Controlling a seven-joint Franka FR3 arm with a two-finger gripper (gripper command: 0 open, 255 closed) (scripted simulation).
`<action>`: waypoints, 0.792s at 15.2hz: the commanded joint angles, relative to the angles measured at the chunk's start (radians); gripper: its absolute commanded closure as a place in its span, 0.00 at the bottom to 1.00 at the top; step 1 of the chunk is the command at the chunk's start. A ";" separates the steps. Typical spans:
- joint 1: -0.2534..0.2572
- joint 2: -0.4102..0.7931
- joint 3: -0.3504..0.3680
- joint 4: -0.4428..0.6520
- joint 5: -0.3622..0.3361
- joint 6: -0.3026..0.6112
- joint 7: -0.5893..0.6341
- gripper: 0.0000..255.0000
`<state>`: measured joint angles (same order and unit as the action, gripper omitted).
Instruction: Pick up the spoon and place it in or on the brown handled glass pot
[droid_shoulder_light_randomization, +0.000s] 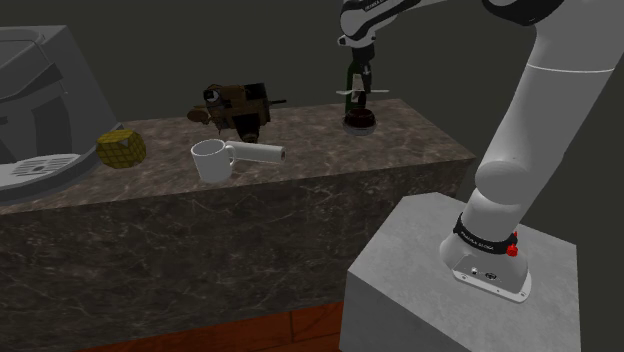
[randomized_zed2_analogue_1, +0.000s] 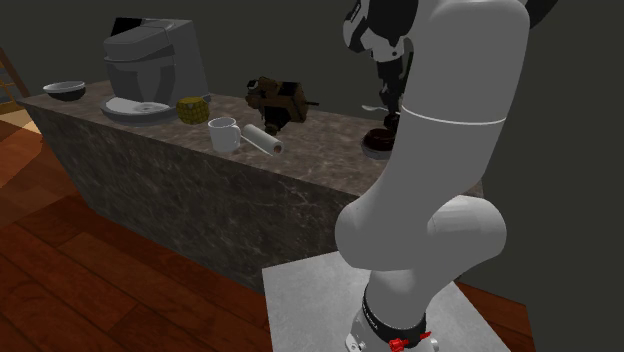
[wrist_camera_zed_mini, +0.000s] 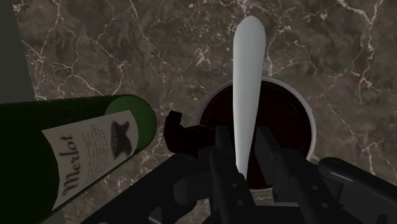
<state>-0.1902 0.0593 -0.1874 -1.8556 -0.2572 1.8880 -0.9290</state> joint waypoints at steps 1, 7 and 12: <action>0.000 0.000 0.000 -0.001 0.000 0.001 0.000 1.00; 0.000 0.000 0.000 -0.001 0.000 0.001 0.000 0.00; 0.008 -0.007 0.007 0.056 0.004 -0.064 -0.002 0.00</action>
<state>-0.1865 0.0530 -0.1842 -1.8246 -0.2557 1.8515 -0.9319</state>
